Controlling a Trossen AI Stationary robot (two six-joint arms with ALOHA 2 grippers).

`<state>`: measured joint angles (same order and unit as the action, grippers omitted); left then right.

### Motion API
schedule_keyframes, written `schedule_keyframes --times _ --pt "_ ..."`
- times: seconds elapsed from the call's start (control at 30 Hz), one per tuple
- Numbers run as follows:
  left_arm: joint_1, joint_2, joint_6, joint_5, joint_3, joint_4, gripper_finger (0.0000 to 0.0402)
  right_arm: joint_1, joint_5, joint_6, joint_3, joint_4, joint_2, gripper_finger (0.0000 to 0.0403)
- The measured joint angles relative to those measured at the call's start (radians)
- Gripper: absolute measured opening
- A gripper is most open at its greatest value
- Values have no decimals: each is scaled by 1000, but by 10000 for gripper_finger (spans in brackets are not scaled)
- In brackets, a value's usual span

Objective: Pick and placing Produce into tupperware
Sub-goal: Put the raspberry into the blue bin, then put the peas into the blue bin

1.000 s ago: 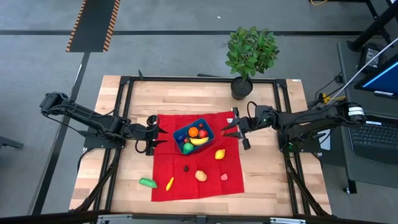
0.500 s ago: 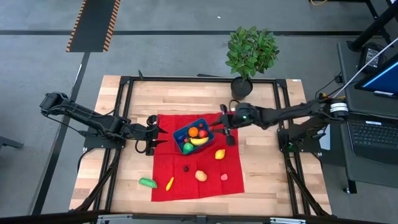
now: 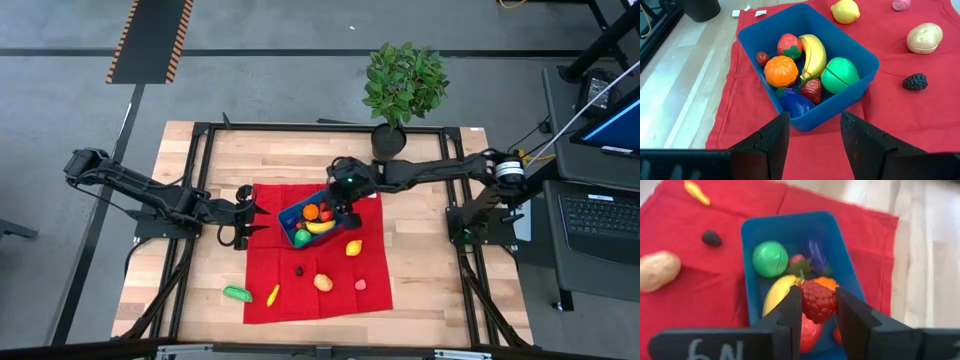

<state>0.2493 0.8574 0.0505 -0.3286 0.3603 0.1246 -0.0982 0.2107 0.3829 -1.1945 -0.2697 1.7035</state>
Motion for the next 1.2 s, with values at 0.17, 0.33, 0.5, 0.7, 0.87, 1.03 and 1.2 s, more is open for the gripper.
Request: schedule_keyframes --times 0.17,0.33,0.5,0.7,0.87,1.03,1.2 --pt "0 0 0 0 0 3 168 -7 0 19 -117 -123 79 100" --pt "0 0 0 0 0 4 168 -31 -32 25 -179 -182 156 98" --pt "0 0 0 0 0 11 168 -57 -48 22 -183 -197 208 98" --pt "0 0 -8 0 0 21 168 -74 -48 20 -183 -200 251 98" --pt "0 0 -8 0 0 21 168 -75 -44 -14 -182 -211 254 110" --pt "0 0 -8 0 0 20 168 -75 -44 -60 -182 -213 254 145" --pt "0 0 -8 0 0 20 168 -75 -44 -60 -182 -214 254 159"
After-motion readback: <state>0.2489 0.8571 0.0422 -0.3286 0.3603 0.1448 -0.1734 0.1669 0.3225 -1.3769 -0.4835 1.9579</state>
